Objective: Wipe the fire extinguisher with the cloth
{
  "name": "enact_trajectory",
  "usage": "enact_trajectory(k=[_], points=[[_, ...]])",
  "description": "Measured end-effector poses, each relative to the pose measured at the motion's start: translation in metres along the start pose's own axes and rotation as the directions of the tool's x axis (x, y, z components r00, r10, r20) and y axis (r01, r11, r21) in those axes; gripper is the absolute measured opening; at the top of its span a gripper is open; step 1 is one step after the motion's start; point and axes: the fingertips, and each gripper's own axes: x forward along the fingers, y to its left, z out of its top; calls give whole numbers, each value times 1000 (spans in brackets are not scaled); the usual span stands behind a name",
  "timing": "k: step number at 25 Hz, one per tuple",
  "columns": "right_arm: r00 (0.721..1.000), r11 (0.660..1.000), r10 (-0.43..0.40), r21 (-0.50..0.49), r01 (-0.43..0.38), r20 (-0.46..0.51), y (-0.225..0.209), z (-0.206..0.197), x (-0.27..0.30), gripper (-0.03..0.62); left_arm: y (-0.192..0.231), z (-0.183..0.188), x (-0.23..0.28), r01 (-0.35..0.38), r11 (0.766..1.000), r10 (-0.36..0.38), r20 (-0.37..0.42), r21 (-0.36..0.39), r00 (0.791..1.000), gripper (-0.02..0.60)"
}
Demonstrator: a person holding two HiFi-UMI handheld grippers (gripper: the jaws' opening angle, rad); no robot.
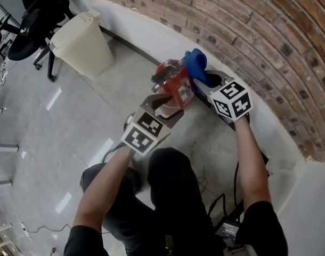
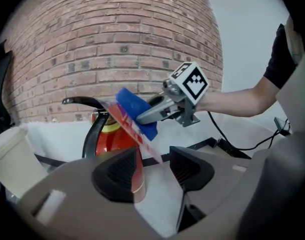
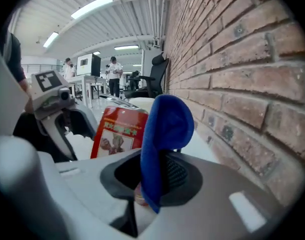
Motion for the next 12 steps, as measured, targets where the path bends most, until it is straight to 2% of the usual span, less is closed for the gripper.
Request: enact_trajectory(k=[5,6,7,9,12], points=[[986,986,161,36,-162,31,43,1,-16,75,7,-2,1,-20,1000,20,-9,-23,1000,225],[982,981,185,46,-187,44,48,2,-18,75,7,-3,1,-23,1000,22,-13,-18,1000,209],[978,977,202,52,-205,57,51,4,-20,75,6,-3,-1,-27,1000,27,-17,-10,1000,121],[973,974,221,43,-224,72,53,8,-22,75,7,-2,-8,-39,999,39,-13,-3,999,40],[974,976,220,-10,-219,59,50,14,-19,75,18,0,-23,-71,997,71,-4,-22,997,28]])
